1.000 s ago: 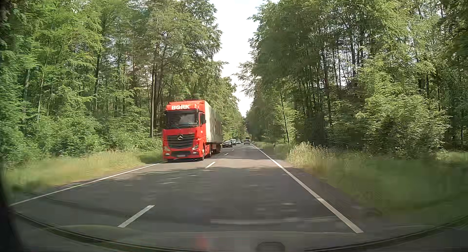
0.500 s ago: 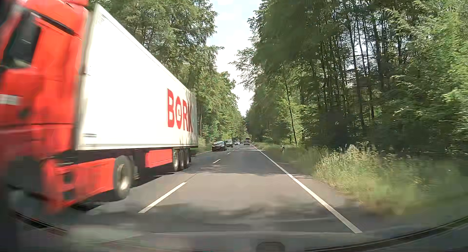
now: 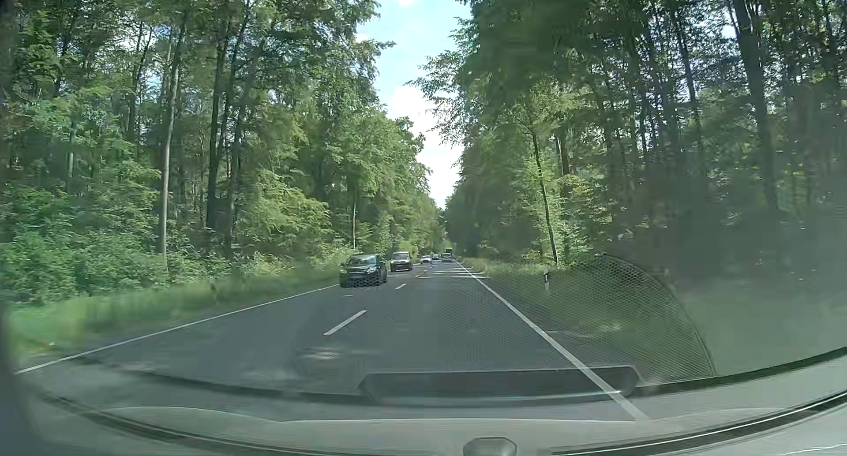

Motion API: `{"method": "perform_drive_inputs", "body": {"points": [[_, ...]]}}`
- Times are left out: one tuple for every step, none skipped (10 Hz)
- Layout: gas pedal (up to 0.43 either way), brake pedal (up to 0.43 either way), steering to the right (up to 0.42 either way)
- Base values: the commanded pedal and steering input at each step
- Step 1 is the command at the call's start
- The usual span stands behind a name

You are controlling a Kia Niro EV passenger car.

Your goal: Follow the waypoints while adhering to traffic rules and regulations

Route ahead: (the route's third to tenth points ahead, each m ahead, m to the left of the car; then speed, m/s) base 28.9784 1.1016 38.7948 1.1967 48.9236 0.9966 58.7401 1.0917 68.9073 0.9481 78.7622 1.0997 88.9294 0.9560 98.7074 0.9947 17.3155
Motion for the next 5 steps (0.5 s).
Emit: {"method": "perform_drive_inputs", "body": {"points": [[0.087, 0.037, -0.004], [0.087, 0.030, -0.004], [0.087, 0.037, -0.004], [0.087, 0.037, -0.004], [0.087, 0.030, -0.003]]}}
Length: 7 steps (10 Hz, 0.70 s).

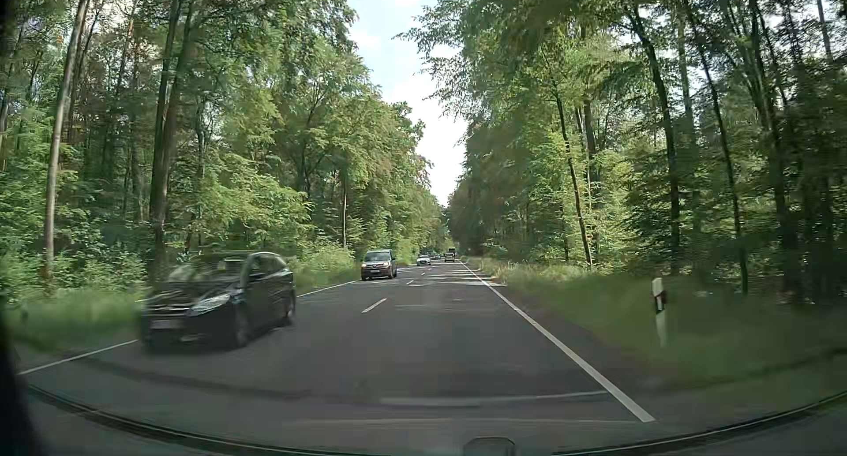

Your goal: Follow the waypoints while adhering to traffic rules and regulations

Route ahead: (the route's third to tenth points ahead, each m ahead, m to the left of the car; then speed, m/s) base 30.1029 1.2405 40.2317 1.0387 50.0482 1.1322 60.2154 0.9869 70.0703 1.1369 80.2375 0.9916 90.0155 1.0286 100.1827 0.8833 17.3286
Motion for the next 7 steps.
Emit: {"method": "perform_drive_inputs", "body": {"points": [[0.087, 0.037, -0.003], [0.087, 0.030, -0.002], [0.087, 0.037, -0.001], [0.087, 0.030, -0.001], [0.087, 0.037, 0.000], [0.087, 0.030, 0.000], [0.087, 0.037, 0.000]]}}
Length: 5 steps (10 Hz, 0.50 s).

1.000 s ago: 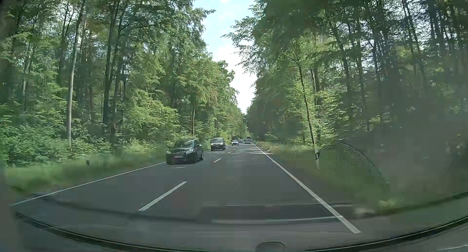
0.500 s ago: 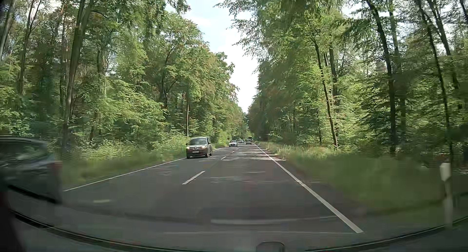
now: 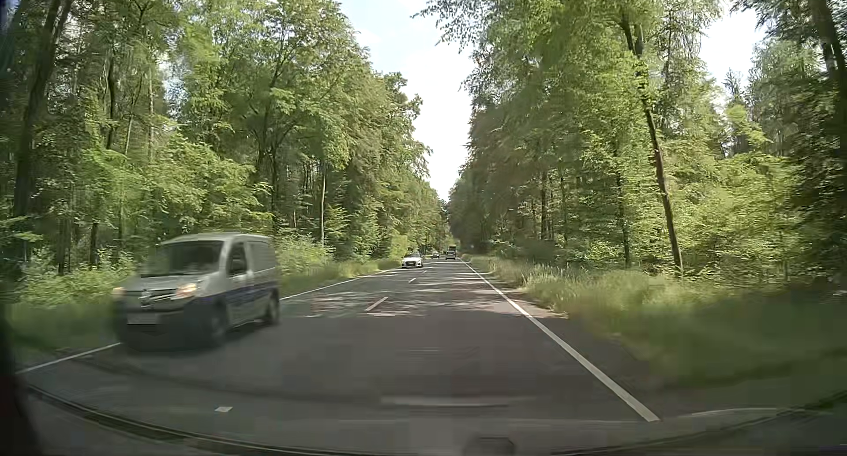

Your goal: Follow the waypoints while adhering to traffic rules and regulations

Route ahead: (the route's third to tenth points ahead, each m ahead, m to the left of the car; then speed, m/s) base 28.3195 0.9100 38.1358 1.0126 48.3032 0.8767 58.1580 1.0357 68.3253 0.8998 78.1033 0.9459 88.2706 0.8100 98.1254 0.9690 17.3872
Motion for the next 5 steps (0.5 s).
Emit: {"method": "perform_drive_inputs", "body": {"points": [[0.087, 0.037, 0.000], [0.087, 0.037, 0.000], [0.087, 0.037, 0.000], [0.087, 0.030, 0.000], [0.087, 0.037, 0.000]]}}
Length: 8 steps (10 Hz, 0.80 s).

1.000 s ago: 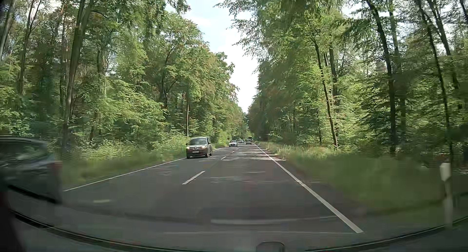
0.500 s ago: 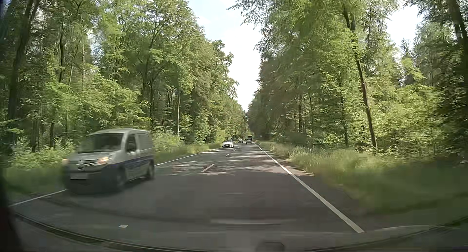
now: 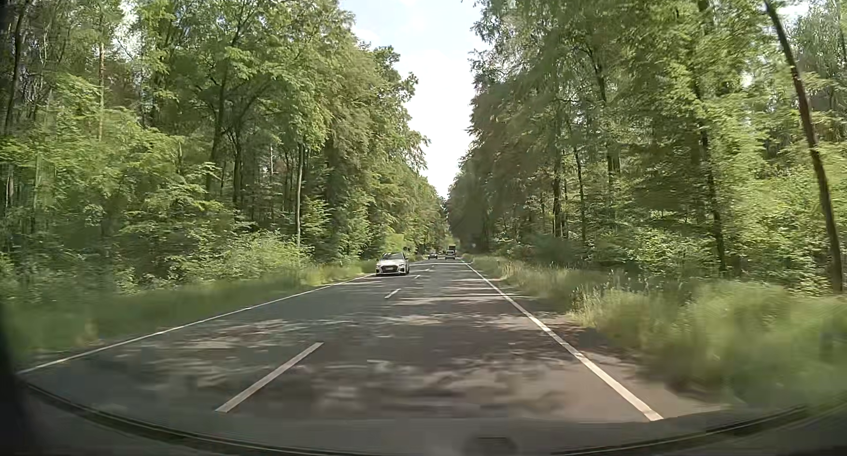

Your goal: Follow the waypoints while adhering to traffic rules and regulations

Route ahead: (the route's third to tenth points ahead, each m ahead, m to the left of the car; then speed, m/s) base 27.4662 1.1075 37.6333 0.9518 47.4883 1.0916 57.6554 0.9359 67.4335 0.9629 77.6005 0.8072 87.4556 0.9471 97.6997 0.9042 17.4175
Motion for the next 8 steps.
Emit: {"method": "perform_drive_inputs", "body": {"points": [[0.087, 0.037, 0.000], [0.087, 0.037, -0.001], [0.087, 0.037, -0.001], [0.079, 0.037, -0.001], [0.079, 0.037, -0.001], [0.079, 0.037, -0.001], [0.079, 0.037, -0.001], [0.067, 0.037, -0.001]]}}
